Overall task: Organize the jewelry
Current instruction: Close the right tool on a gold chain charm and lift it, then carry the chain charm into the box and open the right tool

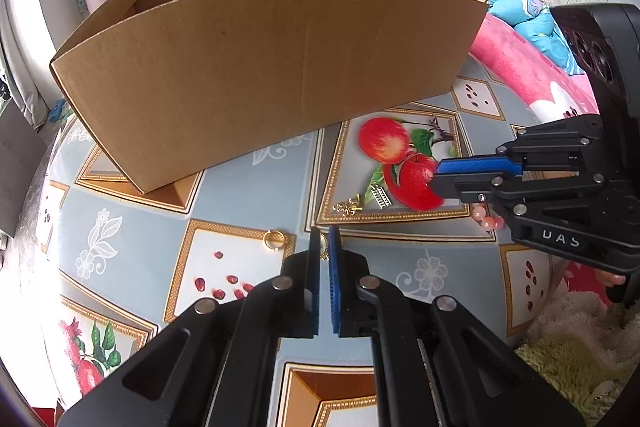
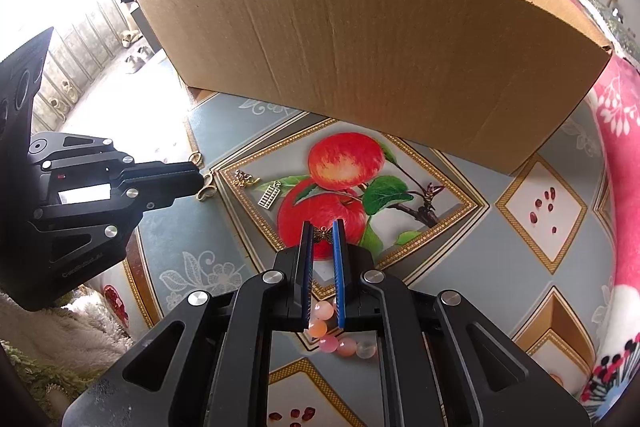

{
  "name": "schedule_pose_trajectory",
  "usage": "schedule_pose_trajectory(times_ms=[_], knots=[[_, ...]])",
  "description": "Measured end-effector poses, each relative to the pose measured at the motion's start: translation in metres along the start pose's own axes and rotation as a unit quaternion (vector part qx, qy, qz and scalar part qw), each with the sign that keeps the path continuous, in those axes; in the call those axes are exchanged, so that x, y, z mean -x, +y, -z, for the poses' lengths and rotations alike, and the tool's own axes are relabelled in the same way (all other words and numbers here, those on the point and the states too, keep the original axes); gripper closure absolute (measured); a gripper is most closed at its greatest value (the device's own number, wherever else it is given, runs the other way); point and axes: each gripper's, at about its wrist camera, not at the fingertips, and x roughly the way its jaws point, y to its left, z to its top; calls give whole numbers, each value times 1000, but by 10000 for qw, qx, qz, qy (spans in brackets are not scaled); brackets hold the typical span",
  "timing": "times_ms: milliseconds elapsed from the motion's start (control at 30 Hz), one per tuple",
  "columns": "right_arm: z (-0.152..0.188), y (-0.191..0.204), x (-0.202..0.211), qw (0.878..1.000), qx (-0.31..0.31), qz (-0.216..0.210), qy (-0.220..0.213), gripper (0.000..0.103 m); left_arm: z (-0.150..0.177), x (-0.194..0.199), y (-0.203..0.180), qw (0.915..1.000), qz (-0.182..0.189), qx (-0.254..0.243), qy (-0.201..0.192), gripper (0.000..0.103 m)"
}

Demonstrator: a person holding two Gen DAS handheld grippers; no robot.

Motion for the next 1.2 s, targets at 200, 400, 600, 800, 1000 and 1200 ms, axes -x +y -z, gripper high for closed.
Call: schedule_pose_trajectory(times_ms=[200, 400, 600, 800, 1000, 1200], knots=[[2, 2, 2, 10000, -11, -19, -27, 96, 1, -4, -2, 9999, -15, -41, 148, 84], [3, 2, 2, 10000, -15, -42, -55, 96, 1, -9, -4, 9998, -34, -129, 163, 84], [4, -2, 2, 9999, -80, -69, -77, 96, 1, -11, -10, 9990, -176, -411, 77, 84], [5, -5, 4, 9998, -123, -88, -122, 96, 0, -12, -10, 9988, -196, -444, 29, 88], [7, -3, 12, 9997, -110, -70, -210, 96, 1, -6, -11, 9985, -250, -476, -30, 88], [7, 5, 33, 9989, 16, -88, -458, 96, -5, 24, -10, 9983, -125, -408, -392, 88]])
